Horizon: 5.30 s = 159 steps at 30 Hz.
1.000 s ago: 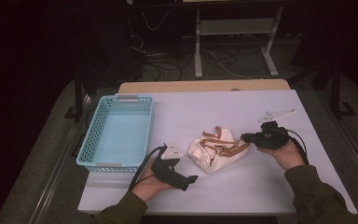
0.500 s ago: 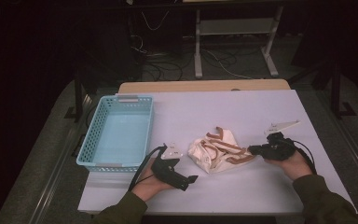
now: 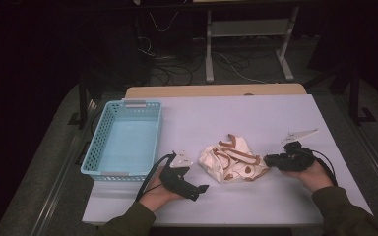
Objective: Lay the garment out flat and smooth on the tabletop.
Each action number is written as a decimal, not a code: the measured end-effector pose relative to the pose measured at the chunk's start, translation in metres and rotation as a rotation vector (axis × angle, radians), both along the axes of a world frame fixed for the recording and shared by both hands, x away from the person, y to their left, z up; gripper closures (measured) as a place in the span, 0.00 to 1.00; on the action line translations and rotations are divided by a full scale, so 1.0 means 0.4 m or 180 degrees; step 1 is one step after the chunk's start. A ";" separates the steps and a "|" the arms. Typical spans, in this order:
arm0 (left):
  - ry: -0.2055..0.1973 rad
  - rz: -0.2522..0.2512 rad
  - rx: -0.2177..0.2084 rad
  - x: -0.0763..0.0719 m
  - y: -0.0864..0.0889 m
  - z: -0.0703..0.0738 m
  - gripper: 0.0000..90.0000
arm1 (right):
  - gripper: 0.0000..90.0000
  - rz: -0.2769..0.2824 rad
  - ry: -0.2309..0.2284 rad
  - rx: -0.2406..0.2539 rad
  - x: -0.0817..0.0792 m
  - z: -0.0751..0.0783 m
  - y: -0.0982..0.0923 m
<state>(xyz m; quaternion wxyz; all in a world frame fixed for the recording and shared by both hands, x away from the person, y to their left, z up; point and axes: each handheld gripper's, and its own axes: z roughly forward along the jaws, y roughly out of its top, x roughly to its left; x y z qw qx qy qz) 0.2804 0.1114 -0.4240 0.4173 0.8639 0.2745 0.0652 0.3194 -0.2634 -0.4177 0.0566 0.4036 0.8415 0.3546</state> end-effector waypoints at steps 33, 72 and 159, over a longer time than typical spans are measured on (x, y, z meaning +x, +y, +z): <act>-0.0021 -0.0043 0.0040 0.003 0.000 -0.002 0.00 | 0.81 0.0635 -0.0270 0.0194 0.072 0.056 0.197; -0.0045 -0.0059 0.0032 0.001 0.002 0.003 0.00 | 0.97 0.0617 -0.0296 0.0050 0.126 0.021 0.273; -0.0018 -0.0027 0.0018 0.000 -0.001 0.001 0.00 | 0.97 -0.0672 -0.0570 0.0221 0.177 0.066 -0.060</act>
